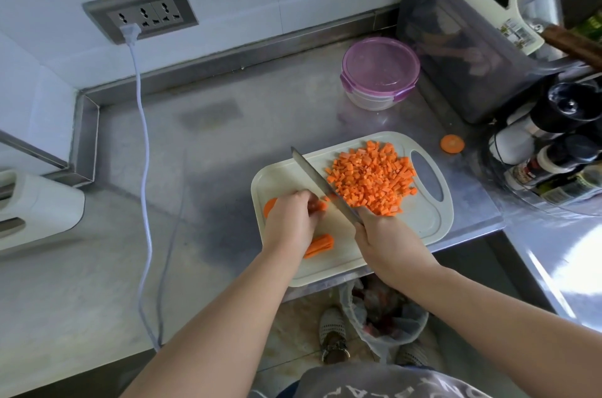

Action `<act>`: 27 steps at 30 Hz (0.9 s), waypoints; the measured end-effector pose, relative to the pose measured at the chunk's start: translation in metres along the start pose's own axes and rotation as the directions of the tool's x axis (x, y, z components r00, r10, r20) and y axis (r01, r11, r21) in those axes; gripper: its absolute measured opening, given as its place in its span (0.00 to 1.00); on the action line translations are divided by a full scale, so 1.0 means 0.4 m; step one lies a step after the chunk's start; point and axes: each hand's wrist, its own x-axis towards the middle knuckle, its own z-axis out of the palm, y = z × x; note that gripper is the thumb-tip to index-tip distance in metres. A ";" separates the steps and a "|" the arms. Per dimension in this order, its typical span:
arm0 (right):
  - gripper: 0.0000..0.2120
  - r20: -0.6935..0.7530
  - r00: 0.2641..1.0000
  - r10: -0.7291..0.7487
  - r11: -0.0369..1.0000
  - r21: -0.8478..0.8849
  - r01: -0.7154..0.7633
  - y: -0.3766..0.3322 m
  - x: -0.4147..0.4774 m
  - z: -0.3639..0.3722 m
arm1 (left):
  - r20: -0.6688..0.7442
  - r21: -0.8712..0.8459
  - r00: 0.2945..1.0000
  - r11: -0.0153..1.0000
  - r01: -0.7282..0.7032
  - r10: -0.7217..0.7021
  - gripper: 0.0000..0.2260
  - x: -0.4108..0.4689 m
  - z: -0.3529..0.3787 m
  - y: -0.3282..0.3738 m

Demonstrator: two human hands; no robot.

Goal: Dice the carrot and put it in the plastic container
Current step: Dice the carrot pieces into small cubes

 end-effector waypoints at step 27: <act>0.13 0.126 0.990 0.070 0.997 -0.052 -0.064 -0.016 0.013 0.044 | -0.028 0.062 1.000 0.998 0.008 -0.007 0.05 -0.007 -0.002 -0.004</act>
